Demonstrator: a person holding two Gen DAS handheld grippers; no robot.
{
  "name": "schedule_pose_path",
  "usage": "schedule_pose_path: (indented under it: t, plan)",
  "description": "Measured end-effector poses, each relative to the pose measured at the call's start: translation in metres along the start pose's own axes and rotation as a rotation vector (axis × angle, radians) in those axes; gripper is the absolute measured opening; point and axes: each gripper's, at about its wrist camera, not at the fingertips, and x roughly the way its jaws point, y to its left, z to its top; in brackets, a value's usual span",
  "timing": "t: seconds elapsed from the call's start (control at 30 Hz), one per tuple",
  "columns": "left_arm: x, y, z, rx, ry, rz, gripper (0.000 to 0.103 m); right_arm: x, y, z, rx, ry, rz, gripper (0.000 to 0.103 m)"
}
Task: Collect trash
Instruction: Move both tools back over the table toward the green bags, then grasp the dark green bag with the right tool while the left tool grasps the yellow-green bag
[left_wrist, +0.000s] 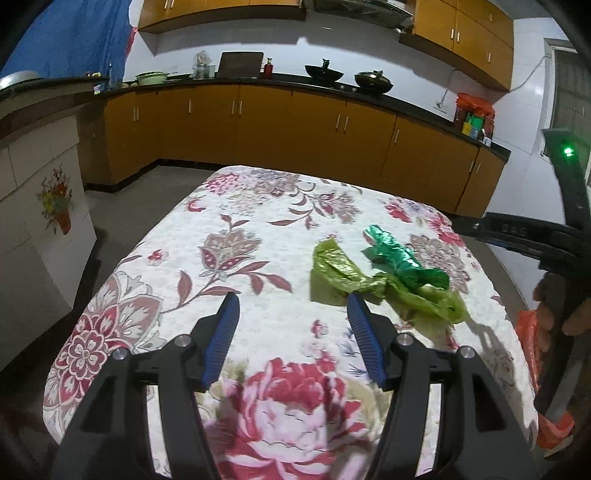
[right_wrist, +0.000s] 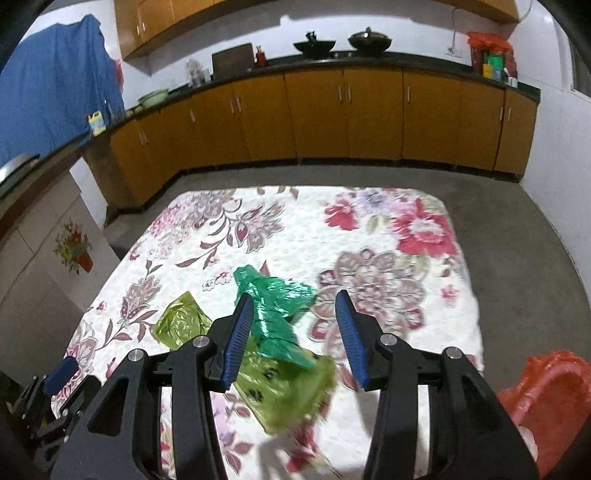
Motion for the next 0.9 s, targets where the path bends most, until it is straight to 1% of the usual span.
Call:
schedule_pose_path:
  t: [0.27, 0.6, 0.67, 0.77, 0.9]
  plan:
    - [0.014, 0.023, -0.003, -0.056, 0.029, 0.000, 0.060, 0.035, 0.015, -0.001, -0.016, 0.073, -0.006, 0.047]
    - [0.021, 0.021, -0.002, -0.054, 0.041, -0.016, 0.060, 0.076, 0.031, -0.008, -0.069, 0.164, -0.026, 0.047]
    - [0.021, 0.018, -0.002, -0.047, 0.040, -0.018, 0.060, 0.083, 0.032, -0.011, -0.083, 0.186, -0.032, 0.041]
    - [0.021, 0.013, -0.001, -0.035, 0.036, -0.024, 0.060, 0.089, 0.031, -0.014, -0.100, 0.209, -0.044, 0.036]
    - [0.023, 0.006, 0.000, -0.025, 0.039, -0.034, 0.060, 0.091, 0.026, -0.016, -0.107, 0.217, -0.057, 0.030]
